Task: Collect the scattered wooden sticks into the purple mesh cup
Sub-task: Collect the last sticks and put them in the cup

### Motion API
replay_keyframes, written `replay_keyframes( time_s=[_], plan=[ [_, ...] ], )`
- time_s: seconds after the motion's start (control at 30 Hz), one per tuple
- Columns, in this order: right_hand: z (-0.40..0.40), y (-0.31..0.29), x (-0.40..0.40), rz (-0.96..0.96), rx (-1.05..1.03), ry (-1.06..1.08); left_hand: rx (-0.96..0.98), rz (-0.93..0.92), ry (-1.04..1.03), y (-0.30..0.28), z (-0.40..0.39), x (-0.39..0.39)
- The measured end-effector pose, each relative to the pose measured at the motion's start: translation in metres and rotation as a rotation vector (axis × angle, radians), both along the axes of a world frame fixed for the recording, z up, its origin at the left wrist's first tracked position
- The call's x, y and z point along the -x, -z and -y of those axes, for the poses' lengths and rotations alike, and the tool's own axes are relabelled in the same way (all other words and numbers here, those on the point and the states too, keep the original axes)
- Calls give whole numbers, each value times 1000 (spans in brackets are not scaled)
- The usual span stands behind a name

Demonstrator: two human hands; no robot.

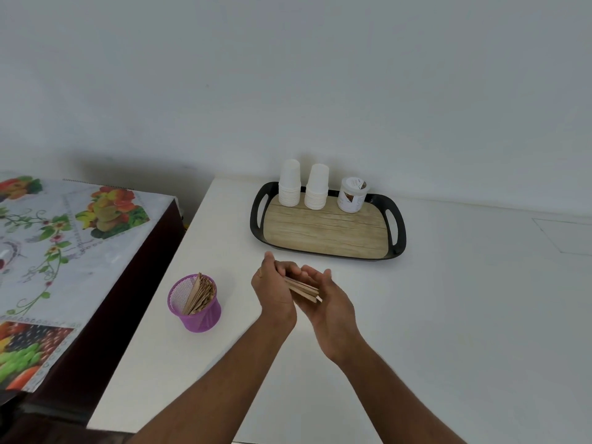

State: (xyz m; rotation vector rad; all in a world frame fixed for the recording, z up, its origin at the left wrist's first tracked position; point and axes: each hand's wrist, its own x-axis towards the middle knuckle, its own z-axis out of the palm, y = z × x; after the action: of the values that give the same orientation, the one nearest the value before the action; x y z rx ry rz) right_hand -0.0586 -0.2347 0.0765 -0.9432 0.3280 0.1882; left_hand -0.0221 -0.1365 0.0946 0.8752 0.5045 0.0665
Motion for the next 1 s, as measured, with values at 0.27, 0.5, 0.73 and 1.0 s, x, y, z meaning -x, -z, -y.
replay_keyframes(
  time_s=[0.27, 0.5, 0.73, 1.0],
  plan=[
    [6, 10, 12, 241, 466, 28, -121, -73, -72, 8, -5, -9],
    [7, 10, 13, 381, 601, 57, -60, -180, -74, 11, -6, -13],
    [8, 14, 9, 318, 543, 145, 17, -137, -11, 12, -5, -7],
    [10, 10, 8, 123, 299, 98, -13, -49, 70, 12, -10, -4]
  ],
)
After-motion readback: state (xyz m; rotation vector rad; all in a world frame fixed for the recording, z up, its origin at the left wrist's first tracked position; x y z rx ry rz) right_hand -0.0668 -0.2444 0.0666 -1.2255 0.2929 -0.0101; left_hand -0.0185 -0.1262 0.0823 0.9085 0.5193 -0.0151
